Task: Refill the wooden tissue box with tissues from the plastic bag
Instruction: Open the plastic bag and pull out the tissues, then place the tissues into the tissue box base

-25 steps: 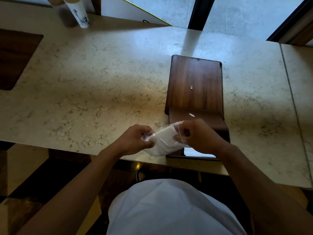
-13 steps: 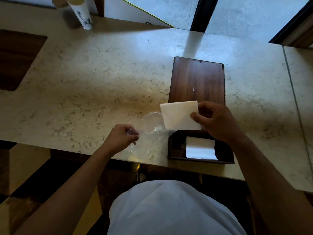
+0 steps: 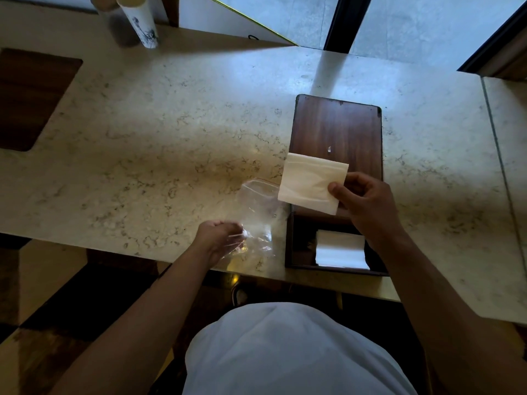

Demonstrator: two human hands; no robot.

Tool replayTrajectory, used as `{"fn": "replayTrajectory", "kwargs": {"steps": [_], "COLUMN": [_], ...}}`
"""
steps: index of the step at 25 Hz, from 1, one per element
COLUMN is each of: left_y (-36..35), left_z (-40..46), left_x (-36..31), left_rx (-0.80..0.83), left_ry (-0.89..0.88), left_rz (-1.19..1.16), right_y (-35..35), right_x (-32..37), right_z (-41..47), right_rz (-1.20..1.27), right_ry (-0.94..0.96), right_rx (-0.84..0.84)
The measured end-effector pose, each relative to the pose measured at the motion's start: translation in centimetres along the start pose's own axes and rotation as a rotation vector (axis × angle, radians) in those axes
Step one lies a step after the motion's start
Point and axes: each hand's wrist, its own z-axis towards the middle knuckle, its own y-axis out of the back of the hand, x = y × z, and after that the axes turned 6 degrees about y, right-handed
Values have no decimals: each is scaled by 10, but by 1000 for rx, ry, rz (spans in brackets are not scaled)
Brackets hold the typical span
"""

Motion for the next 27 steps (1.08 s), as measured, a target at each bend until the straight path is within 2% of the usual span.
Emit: {"fn": "replayTrajectory", "kwargs": {"steps": [4, 13, 17, 20, 22, 23, 27], "left_y": [-12, -10, -2, -1, -7, -12, -40], "left_z": [7, 20, 14, 1, -10, -16, -43], "left_x": [7, 9, 2, -8, -18, -23, -38], "left_rx": [-68, -224, -333, -419, -328, -201, 378], "left_ry": [6, -213, -275, -415, -511, -480, -51], "left_rz": [51, 547, 842, 881, 728, 606, 76], "right_y": [2, -7, -13, -15, -17, -19, -23], "right_x": [2, -9, -10, -9, -8, -7, -5], "right_z": [0, -11, -14, -17, -20, -22, -34], "right_rz": [110, 78, 120, 167, 173, 171, 266], "right_ry": [-21, -103, -131, -149, -162, -168, -226], "right_rx": [-77, -33, -26, -8, 9, 15, 56]}}
